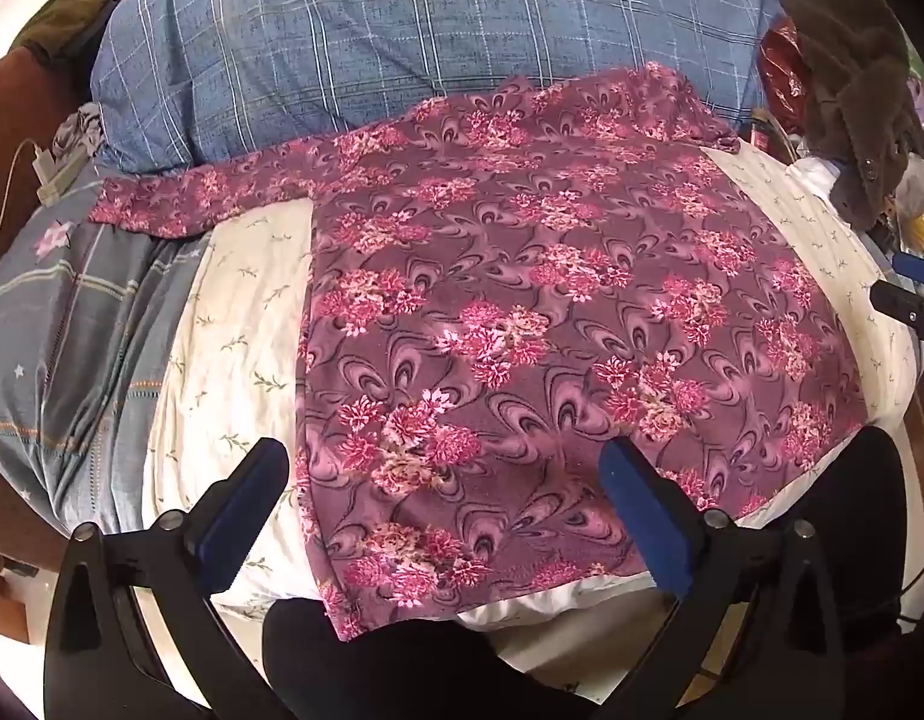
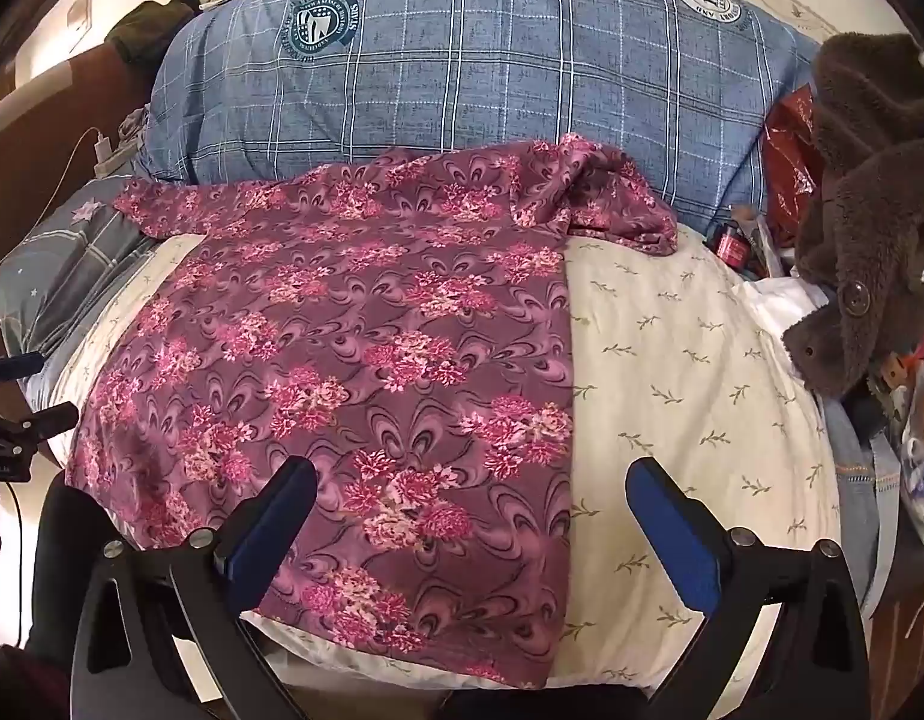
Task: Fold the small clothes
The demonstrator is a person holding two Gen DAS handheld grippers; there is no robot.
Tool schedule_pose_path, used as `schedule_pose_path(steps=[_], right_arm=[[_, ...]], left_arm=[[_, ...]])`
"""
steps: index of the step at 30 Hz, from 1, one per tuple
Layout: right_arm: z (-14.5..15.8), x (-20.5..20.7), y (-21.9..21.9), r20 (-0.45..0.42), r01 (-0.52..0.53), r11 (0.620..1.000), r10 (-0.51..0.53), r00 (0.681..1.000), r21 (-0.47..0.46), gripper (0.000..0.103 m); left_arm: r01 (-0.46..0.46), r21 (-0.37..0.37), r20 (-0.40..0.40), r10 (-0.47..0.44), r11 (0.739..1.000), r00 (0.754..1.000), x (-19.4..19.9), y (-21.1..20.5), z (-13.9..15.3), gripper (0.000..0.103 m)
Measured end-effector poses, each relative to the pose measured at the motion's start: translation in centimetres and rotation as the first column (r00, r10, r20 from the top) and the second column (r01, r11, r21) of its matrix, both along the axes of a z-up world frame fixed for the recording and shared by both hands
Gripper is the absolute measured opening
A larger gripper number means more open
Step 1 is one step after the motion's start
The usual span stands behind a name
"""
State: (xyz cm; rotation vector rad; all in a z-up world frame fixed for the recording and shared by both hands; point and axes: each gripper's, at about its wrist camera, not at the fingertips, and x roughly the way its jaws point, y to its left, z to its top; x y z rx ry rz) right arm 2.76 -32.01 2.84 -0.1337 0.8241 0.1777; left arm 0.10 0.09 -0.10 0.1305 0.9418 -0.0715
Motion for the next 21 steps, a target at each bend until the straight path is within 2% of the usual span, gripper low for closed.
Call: schedule_pose_path(steps=[7, 18, 21], right_arm=[[0.0, 0.1, -1.0, 0.015, 0.03, 0.999, -0.029, 0.999, -0.034, 0.103], [-0.3, 0.3, -1.1, 0.016, 0.019, 1.0, -0.019, 1.0, -0.017, 0.103], [-0.6, 0.6, -1.3, 0.002, 0.026, 1.0, -0.026, 1.0, -0.008, 0.103]], left_arm=[[-0.008, 0.004, -0.002, 0.008, 1.0, 1.0, -0.1, 0.1, -0.4, 0.103], [0.022, 0.03, 0.015, -0.023, 0.999, 1.0, 0.3, -0.9, 0.0, 0.103], [0.013, 0.009, 0.02, -0.013, 1.0, 1.0, 0.7, -0.7, 0.1, 0.103]])
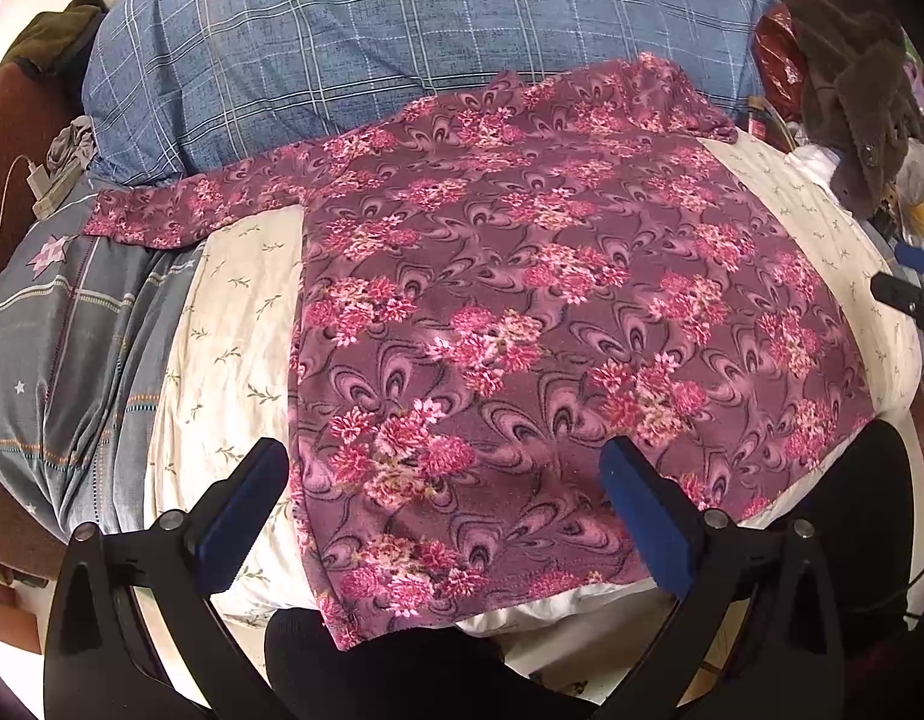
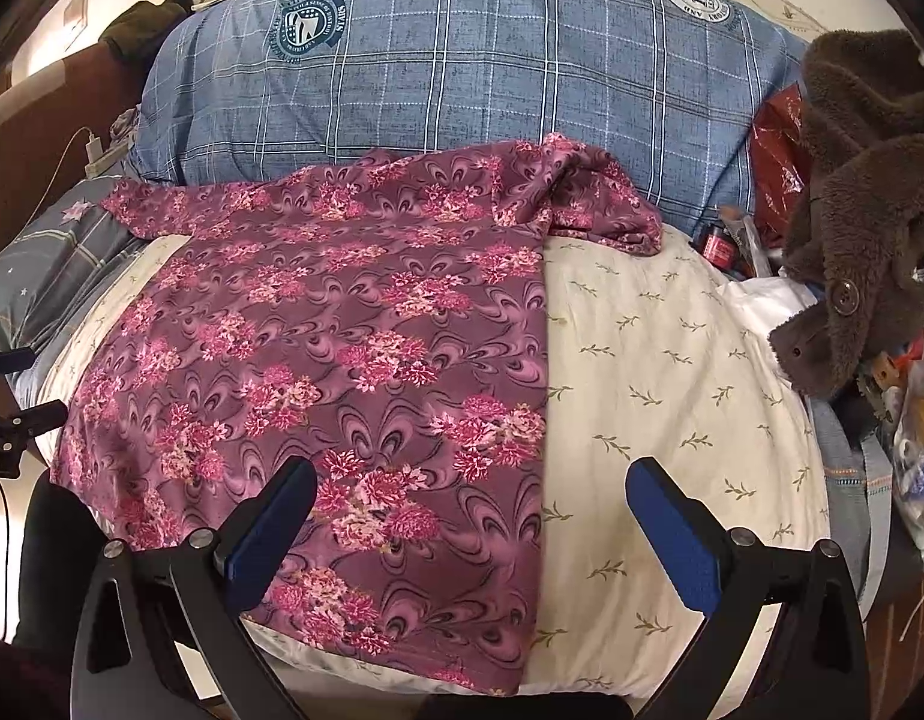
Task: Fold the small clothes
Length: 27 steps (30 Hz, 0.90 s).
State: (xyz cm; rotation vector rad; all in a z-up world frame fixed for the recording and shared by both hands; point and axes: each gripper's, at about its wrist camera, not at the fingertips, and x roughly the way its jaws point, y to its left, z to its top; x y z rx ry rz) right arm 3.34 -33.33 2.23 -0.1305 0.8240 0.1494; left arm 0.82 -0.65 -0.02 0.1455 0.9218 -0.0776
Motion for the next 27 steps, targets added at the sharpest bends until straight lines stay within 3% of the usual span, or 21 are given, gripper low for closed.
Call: schedule_pose_path(steps=[5, 8, 14, 22, 27], right_arm=[[-0.4, 0.7, -1.0, -0.017, 0.052, 0.997, -0.051, 0.999, 0.061, 0.103], [-0.4, 0.7, -1.6, -0.014, 0.075, 0.994, -0.074, 0.997, 0.083, 0.103], [-0.4, 0.4, -2.6, -0.012, 0.091, 0.993, -0.091, 0.996, 0.068, 0.103], [-0.8, 0.8, -3.2, -0.035, 0.104, 0.989, -0.101, 0.994, 0.101, 0.103], [-1.1, 1.5, -4.4, -0.056, 0.146, 0.978, -0.139, 0.989, 0.148, 0.103]], left_arm=[[-0.042, -0.076, -0.047, 0.039, 0.996, 0.998, 2.0, 1.0, 0.0, 0.103], [-0.053, -0.036, -0.051, 0.051, 0.998, 0.997, 2.7, 0.9, 0.1, 0.103], [-0.041, -0.063, -0.055, 0.037, 0.997, 0.998, 3.4, 0.3, 0.2, 0.103], [-0.036, -0.051, -0.061, 0.033, 0.998, 0.998, 4.1, -0.3, -0.1, 0.103], [-0.076, -0.086, -0.064, 0.071, 0.993, 0.995, 4.6, 1.3, 0.1, 0.103]])
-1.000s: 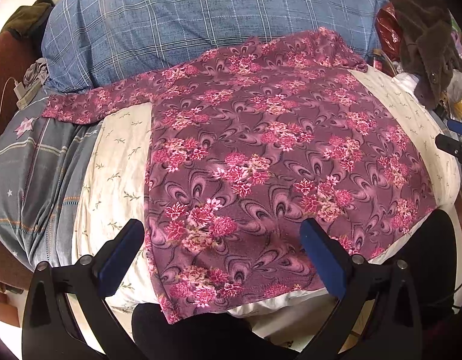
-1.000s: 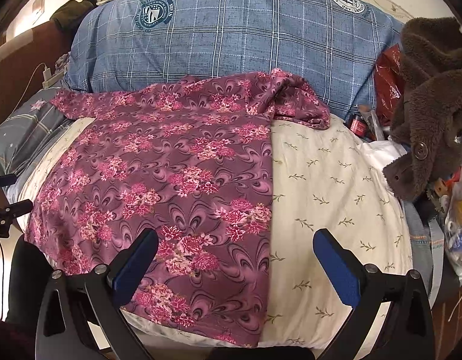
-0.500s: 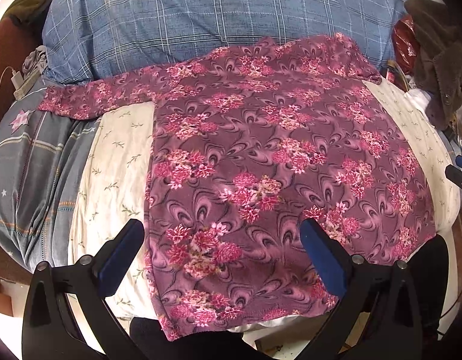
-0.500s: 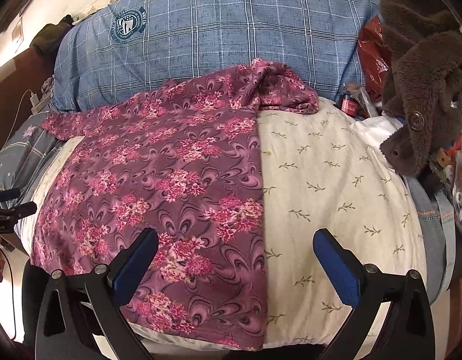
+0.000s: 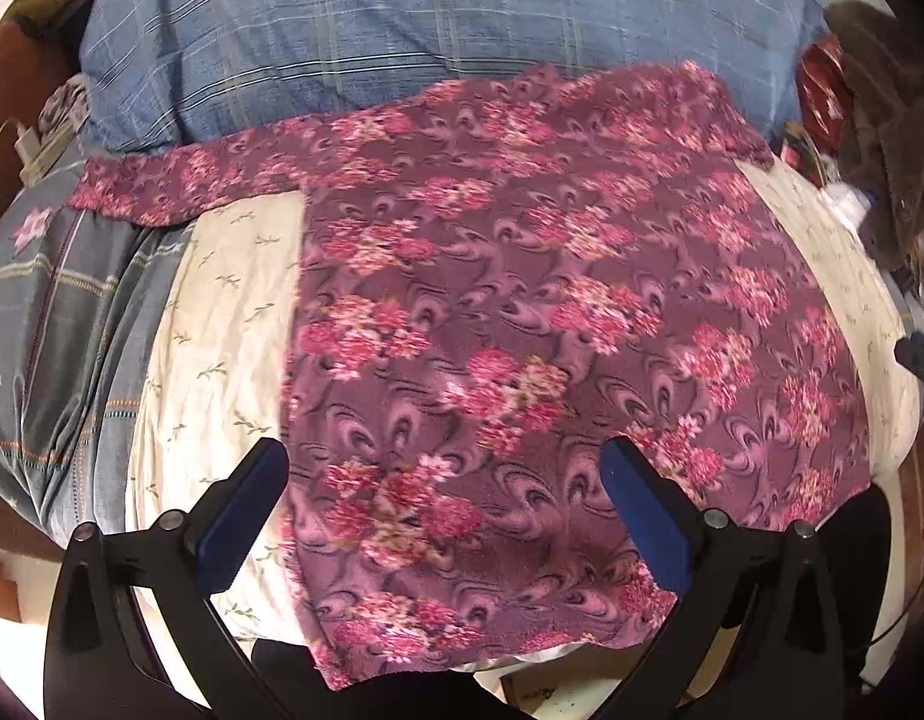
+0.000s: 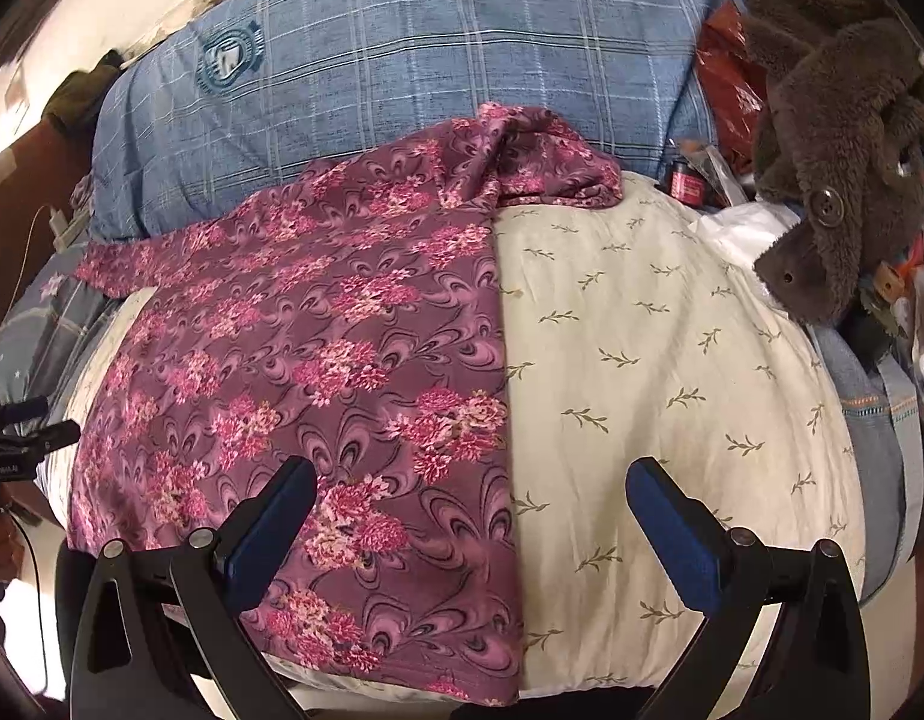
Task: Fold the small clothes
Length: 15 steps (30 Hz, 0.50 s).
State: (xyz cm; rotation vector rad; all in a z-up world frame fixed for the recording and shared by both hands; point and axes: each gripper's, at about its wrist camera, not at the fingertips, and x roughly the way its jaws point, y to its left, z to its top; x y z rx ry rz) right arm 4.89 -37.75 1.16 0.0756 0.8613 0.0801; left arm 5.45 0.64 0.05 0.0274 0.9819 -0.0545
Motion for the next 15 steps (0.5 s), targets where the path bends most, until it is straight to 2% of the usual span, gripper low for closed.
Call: schedule_pose_path(steps=[5, 7, 11, 14, 15], right_arm=[[-0.6, 0.4, -1.7, -0.012, 0.044, 0.999, -0.044, 0.999, 0.015, 0.103], [-1.6, 0.7, -2.1, -0.043, 0.044, 0.999, -0.043, 0.998, 0.03, 0.102], [-4.0, 0.7, -2.3, -0.104, 0.033, 0.995, -0.023, 0.994, 0.099, 0.101], [-6.1, 0.6, -1.5, -0.16, 0.001, 0.987, 0.025, 0.987, 0.163, 0.093], [-6.5, 0.5, -1.3, -0.167, -0.009, 0.985, 0.038, 0.985, 0.17, 0.093]], left_arm=[[-0.082, 0.026, -0.013, 0.083, 0.996, 0.996, 0.6, 3.0, 0.1, 0.103], [-0.12, 0.031, -0.041, 0.121, 0.992, 0.992, 0.8, 4.4, -0.4, 0.103], [-0.204, 0.012, -0.149, 0.204, 0.979, 0.968, 0.8, 7.2, -2.9, 0.103], [-0.209, -0.017, -0.234, 0.2, 0.978, 0.952, 0.2, 7.6, -5.2, 0.103], [-0.201, -0.021, -0.254, 0.189, 0.979, 0.948, 0.1, 7.4, -5.8, 0.103]])
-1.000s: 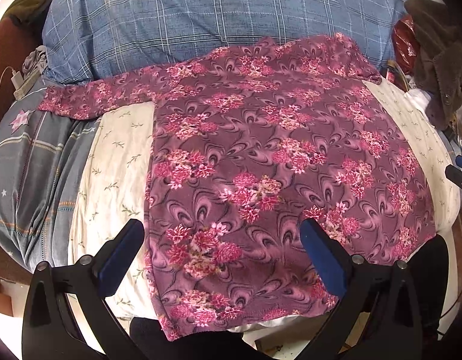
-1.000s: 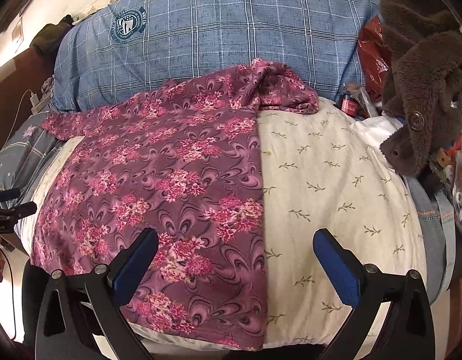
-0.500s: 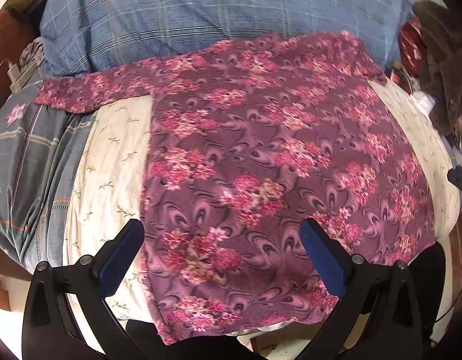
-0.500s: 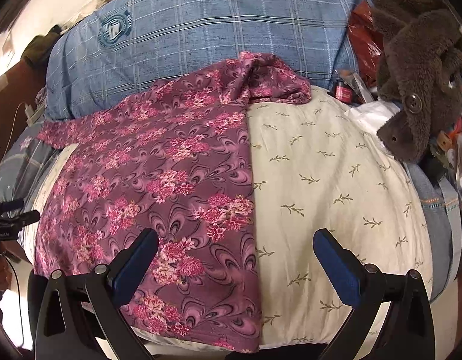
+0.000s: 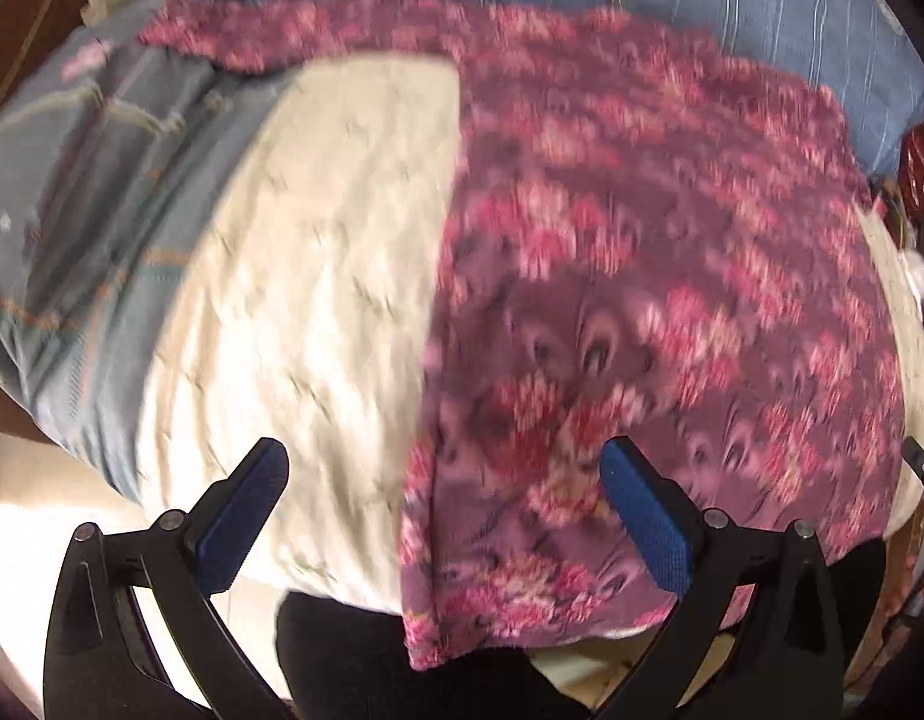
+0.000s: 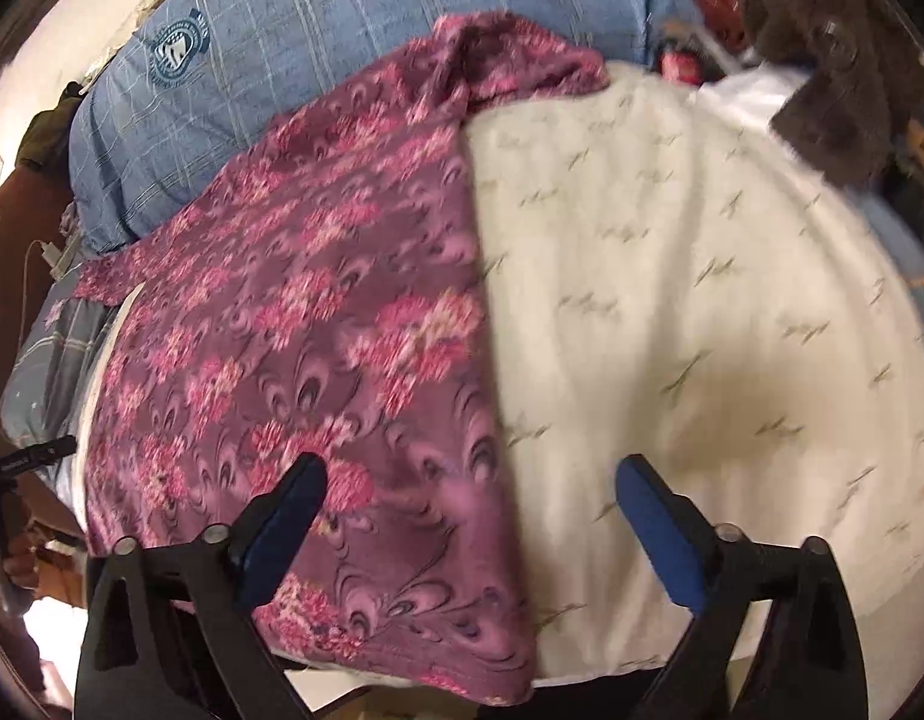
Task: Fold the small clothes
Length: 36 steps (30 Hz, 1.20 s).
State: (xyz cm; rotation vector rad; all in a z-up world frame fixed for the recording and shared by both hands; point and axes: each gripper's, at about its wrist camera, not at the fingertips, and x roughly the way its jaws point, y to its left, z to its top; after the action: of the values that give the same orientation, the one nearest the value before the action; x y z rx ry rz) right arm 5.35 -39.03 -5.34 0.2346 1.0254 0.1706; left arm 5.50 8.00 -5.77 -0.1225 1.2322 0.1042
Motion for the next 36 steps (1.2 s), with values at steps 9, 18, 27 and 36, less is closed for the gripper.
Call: schedule_pose_path(steps=[9, 18, 27, 36], right_arm=[[-0.2, -1.7, 1.3, 0.078, -0.079, 0.982, 0.094, 0.993, -0.173, 0.011], [5.8, -5.8, 0.2, 0.16, -0.17, 0.975, 0.147, 0.976, 0.143, 0.003], [-0.3, -4.3, -1.2, -0.064, -0.054, 0.994, 0.06, 0.996, 0.09, 0.004], [3.6, -1.0, -0.7, 0.022, -0.061, 0.993, 0.059, 0.998, 0.1, 0.056]], left_arm=[[0.002, -0.089, -0.014, -0.003, 0.996, 1.0, -0.8, -1.3, -1.7, 0.066], [-0.04, -0.251, 0.003, 0.042, 0.967, 0.999, -5.5, 1.3, 2.2, 0.003], [-0.108, -0.175, -0.073, 0.097, 0.979, 0.993, -4.9, 3.8, -0.2, 0.003], [-0.007, -0.12, 0.015, 0.009, 0.993, 1.0, -0.6, 3.3, 1.1, 0.084]])
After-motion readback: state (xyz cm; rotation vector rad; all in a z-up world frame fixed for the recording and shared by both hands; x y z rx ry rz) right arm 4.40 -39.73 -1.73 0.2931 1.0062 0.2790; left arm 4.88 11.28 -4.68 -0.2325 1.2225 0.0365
